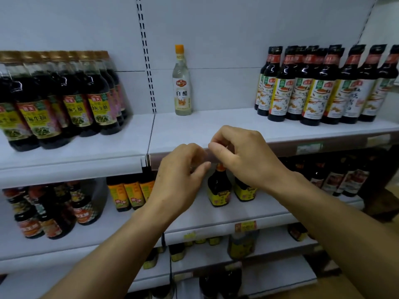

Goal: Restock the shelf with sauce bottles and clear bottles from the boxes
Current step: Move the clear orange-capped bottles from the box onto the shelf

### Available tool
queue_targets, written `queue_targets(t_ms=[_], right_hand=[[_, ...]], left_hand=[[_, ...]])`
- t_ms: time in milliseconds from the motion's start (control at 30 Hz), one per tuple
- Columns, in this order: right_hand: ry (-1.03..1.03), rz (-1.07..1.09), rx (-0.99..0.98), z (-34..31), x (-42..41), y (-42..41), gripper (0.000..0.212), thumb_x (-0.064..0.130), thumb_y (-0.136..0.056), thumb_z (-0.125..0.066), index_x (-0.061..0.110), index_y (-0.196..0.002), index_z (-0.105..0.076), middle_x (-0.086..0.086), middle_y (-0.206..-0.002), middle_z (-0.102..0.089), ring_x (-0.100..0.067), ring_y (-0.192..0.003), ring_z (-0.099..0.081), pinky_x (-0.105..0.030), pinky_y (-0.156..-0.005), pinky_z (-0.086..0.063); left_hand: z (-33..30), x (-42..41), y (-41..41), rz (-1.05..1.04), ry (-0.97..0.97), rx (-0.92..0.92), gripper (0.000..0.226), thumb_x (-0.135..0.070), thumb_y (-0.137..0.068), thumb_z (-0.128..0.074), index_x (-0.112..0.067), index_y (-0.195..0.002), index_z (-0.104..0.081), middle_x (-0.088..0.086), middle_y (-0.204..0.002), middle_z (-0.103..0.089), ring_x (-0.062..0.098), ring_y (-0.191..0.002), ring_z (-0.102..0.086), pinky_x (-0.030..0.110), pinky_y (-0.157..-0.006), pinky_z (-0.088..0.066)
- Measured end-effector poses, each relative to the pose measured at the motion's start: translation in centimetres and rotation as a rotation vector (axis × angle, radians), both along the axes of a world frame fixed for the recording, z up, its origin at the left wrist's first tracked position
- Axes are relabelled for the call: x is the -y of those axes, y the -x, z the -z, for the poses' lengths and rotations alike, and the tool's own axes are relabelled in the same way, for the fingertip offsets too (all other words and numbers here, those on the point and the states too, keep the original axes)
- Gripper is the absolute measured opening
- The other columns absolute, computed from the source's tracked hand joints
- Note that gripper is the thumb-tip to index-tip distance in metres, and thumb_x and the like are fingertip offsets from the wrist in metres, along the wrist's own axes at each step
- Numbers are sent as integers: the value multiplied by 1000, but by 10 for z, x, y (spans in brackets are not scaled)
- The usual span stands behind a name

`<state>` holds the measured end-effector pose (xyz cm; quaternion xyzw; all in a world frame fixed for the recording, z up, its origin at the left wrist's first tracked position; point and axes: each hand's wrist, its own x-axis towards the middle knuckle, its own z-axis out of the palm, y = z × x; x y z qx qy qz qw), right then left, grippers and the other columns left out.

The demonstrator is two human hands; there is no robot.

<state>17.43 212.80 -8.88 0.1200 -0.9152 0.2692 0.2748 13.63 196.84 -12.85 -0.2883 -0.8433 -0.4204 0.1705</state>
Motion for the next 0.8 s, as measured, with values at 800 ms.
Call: queue_targets(t_ms=[800], right_hand=[[19,-76,319,143,-25,8,8,30,-95,-57,28,-88,-61,13,-74,-57,-4,-70,-56,-42,-66,-52]], left_hand=[[127,-16,-12,25,143,333,25,-27,-96,-57,-28,-120,-64,-9,-111,-68,5,-101,-62,36,-87,-56]])
